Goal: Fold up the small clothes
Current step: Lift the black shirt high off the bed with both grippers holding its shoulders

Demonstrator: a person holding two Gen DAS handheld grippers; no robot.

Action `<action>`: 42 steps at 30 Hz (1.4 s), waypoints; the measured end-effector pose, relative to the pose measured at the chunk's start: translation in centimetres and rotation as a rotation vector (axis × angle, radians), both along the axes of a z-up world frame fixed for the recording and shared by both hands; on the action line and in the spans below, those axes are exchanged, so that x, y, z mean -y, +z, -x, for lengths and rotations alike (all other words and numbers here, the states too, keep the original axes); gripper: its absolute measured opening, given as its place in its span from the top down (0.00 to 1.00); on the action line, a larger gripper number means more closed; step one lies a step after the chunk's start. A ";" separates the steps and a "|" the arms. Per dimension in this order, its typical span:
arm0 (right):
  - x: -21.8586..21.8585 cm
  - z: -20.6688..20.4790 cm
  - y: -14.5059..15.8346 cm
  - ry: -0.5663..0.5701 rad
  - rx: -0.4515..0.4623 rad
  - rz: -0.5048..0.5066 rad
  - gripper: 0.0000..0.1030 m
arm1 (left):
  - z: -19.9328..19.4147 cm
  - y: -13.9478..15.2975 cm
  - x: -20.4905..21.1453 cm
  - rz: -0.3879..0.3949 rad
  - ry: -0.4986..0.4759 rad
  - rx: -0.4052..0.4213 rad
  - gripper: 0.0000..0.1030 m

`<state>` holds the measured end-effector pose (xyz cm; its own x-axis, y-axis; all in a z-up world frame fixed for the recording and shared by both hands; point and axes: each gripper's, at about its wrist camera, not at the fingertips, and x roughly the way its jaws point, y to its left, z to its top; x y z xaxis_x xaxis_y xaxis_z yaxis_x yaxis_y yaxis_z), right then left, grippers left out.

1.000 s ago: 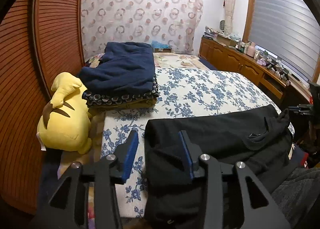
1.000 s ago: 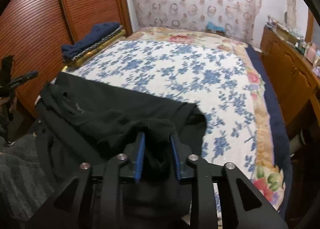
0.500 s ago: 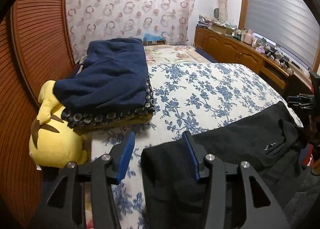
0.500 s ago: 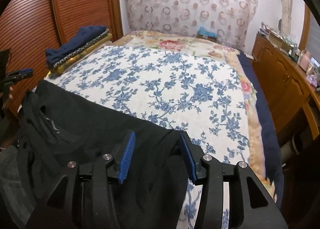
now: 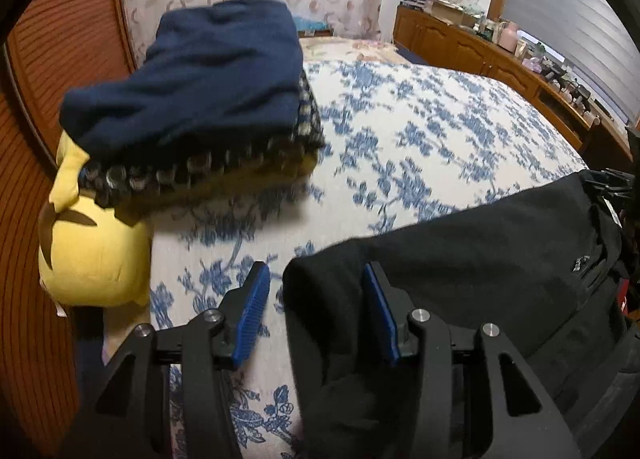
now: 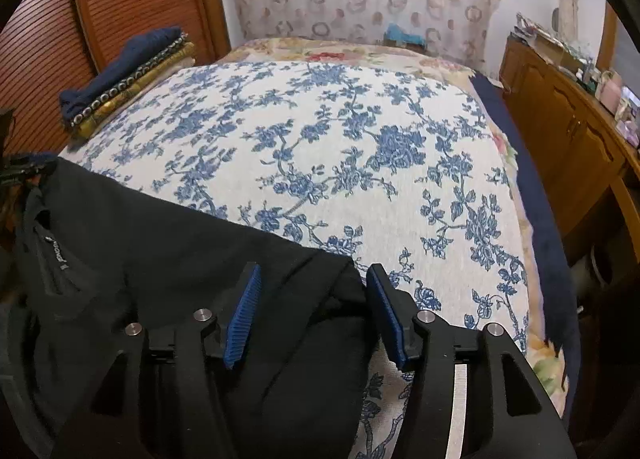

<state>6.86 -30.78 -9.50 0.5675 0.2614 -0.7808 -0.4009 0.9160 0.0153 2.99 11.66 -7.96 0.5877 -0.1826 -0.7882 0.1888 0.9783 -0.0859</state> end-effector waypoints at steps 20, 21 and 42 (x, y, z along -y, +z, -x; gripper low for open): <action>-1.2 1.2 -0.6 0.107 -0.002 0.003 0.54 | 0.8 -0.4 0.1 0.049 -0.044 0.026 0.84; -1.2 1.4 -0.6 0.119 -0.003 -0.009 0.59 | 1.0 -0.4 0.2 0.064 -0.052 0.025 0.87; -2.3 11.0 19.0 0.281 0.346 -0.327 0.92 | 11.3 19.0 1.0 0.243 -0.065 0.527 0.93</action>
<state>-4.11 -28.52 9.51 0.6499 0.6376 -0.4137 -0.6615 0.7425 0.1052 -8.29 10.67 11.06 0.8706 -0.3705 -0.3237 0.3260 0.9272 -0.1847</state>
